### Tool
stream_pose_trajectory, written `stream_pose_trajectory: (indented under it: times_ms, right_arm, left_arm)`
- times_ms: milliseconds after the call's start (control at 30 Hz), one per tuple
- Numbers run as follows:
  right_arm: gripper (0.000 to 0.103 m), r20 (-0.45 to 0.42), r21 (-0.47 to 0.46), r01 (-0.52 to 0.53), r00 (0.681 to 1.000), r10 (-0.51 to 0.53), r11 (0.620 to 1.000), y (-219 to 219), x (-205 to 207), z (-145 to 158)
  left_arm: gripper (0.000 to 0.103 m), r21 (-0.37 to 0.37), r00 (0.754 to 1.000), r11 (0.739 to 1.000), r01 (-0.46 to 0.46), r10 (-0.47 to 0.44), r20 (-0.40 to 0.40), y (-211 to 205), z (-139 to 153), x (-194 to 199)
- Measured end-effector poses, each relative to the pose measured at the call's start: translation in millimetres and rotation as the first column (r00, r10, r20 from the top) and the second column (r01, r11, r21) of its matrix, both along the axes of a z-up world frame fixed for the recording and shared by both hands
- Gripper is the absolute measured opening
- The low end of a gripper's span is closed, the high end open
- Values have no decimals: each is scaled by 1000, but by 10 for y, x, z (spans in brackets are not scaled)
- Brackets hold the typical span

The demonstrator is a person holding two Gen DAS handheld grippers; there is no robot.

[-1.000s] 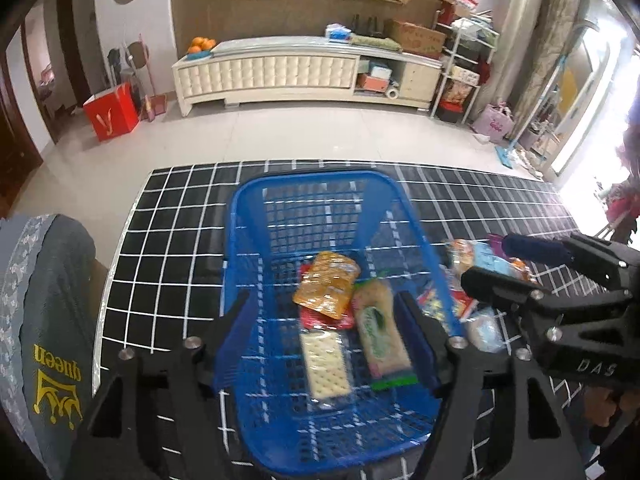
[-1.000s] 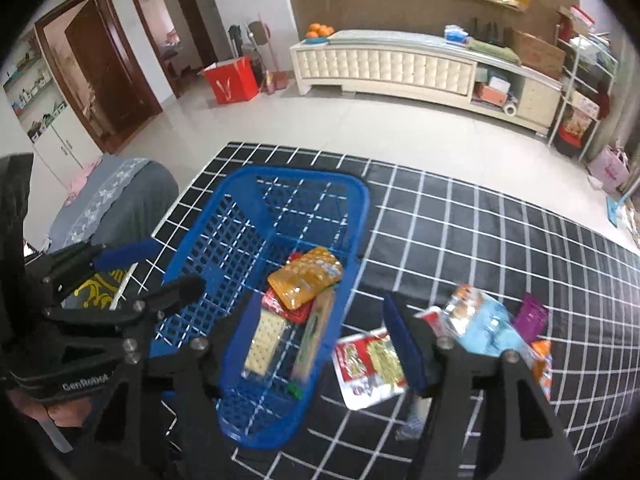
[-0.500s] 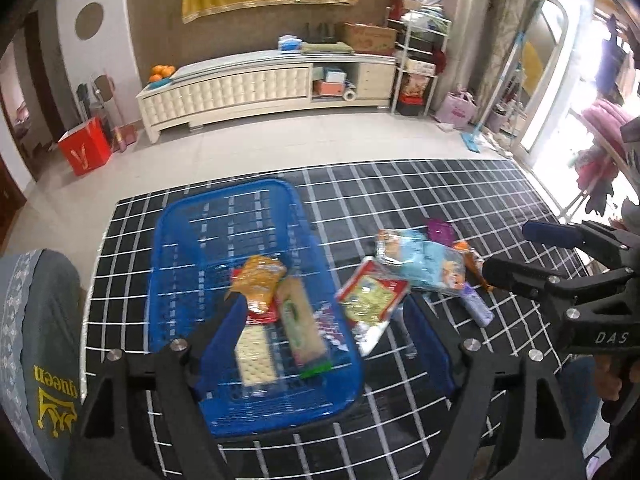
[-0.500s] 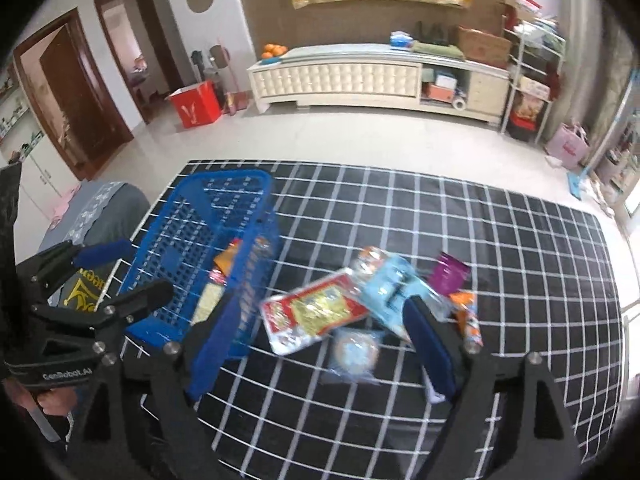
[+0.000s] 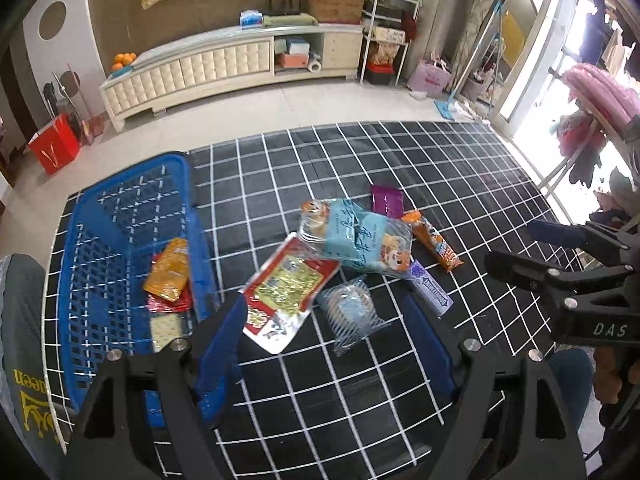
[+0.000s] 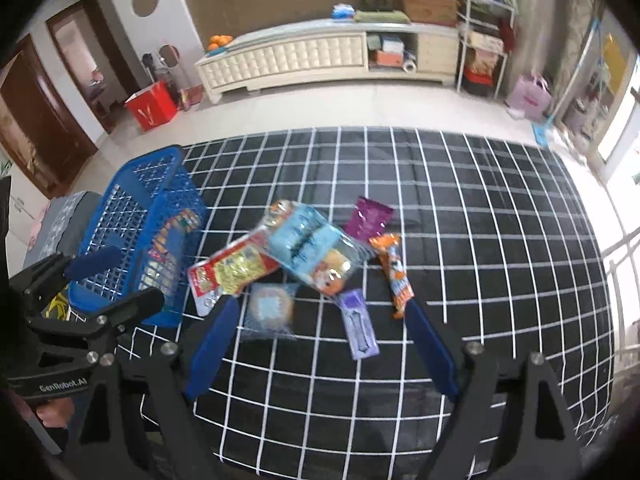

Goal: Organize snacks
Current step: 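Move both tools back toward the remaining snacks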

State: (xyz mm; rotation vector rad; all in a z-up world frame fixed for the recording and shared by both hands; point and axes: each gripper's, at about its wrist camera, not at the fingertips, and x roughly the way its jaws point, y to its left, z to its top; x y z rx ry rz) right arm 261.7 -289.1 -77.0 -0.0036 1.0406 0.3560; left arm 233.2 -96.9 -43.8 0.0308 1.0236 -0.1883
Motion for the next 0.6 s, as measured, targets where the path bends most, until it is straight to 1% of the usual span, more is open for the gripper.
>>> stream_pose_trajectory:
  times_ms: [67, 133, 267, 367, 433, 467, 500, 567, 600]
  right_arm:
    - [88, -19, 0, 2, 1000, -2, 1000, -63, 41, -62]
    - [88, -33, 21, 23, 999, -22, 1000, -123, 97, -103]
    - [88, -104, 103, 72, 993, -61, 992, -218, 274, -207]
    - [88, -147, 131, 109, 985, -89, 985, -236, 439, -288]
    - [88, -190, 153, 120, 978, -90, 981, -241, 543, -371]
    - [87, -213, 162, 130, 973, -94, 978, -247, 606, -421]
    - [85, -228, 163, 135, 969, -96, 977, -244, 656, -463]
    - [78, -245, 162, 143, 964, -101, 976, -239, 746, -517]
    - [75, -254, 162, 147, 962, -103, 976, -224, 776, -543]
  left_arm:
    - [79, 4, 1000, 1000, -8, 8, -19, -45, -47, 51]
    - [78, -8, 999, 1000, 0, -1, -35, -88, -82, 150]
    - [79, 5, 999, 1000, 25, -25, -45, -187, -108, 373]
    - [78, 9, 998, 1000, 18, -18, -64, -207, -140, 545]
    - [77, 14, 996, 1000, 13, -12, -90, -223, -192, 705]
    - [74, 16, 995, 1000, 17, -15, -97, -220, -207, 742]
    - [69, 20, 993, 1000, 24, -21, -113, -228, -248, 824]
    - [61, 33, 990, 999, 27, -22, -142, -238, -318, 955]
    - [59, 37, 988, 999, 25, -19, -156, -247, -354, 1014]
